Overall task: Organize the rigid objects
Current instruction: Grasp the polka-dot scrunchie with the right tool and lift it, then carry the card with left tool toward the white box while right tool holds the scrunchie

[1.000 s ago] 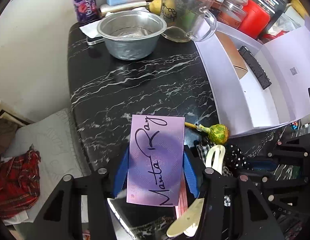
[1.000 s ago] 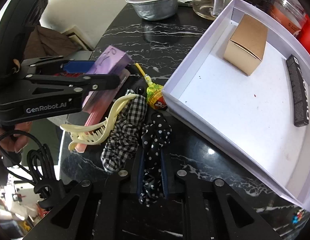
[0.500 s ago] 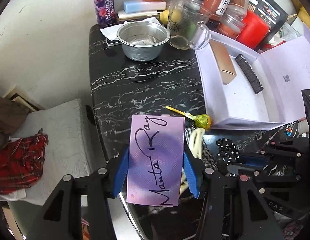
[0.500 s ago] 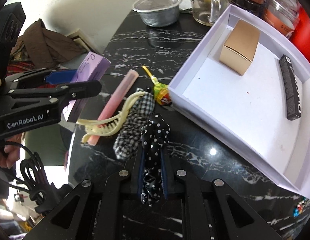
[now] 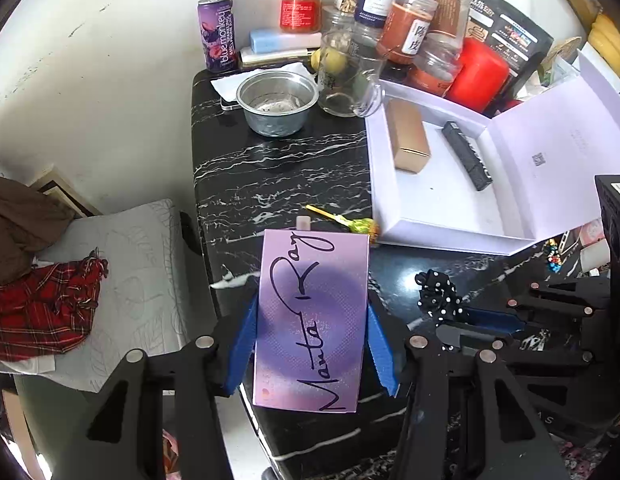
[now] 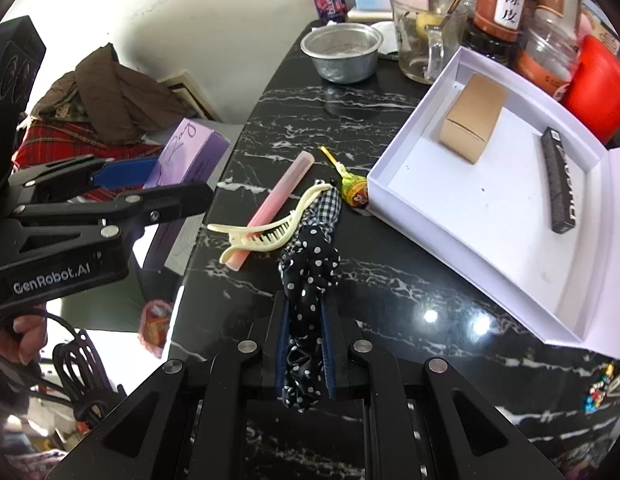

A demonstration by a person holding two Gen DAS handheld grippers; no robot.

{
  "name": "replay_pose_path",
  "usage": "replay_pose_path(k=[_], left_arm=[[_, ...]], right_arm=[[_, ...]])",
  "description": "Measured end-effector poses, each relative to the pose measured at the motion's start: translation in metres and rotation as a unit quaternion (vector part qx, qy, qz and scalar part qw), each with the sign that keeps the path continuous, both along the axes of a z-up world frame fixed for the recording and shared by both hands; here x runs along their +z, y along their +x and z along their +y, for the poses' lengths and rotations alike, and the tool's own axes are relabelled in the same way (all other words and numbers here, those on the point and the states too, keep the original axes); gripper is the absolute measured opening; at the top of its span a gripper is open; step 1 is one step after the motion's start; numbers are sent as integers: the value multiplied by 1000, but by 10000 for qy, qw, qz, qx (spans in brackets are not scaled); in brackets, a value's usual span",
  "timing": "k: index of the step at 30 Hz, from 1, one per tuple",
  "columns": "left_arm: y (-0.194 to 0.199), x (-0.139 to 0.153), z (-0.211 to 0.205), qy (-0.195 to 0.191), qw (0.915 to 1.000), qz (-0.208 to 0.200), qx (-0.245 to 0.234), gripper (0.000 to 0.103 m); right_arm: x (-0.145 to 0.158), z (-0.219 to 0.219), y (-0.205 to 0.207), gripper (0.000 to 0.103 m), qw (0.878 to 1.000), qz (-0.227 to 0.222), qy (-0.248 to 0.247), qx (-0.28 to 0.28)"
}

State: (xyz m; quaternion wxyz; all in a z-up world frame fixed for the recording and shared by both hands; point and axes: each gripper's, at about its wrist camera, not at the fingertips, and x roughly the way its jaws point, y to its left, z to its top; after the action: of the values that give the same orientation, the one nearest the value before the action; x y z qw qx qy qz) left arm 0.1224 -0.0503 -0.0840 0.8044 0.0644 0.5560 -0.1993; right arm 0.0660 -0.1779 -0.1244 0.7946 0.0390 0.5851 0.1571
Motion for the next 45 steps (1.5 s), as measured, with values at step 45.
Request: replay_pose_path(k=[45], left_arm=[[43, 38, -138, -360, 9961, -396, -701, 51]], right_arm=[[63, -127, 28, 15, 9871, -615, -668, -1320]])
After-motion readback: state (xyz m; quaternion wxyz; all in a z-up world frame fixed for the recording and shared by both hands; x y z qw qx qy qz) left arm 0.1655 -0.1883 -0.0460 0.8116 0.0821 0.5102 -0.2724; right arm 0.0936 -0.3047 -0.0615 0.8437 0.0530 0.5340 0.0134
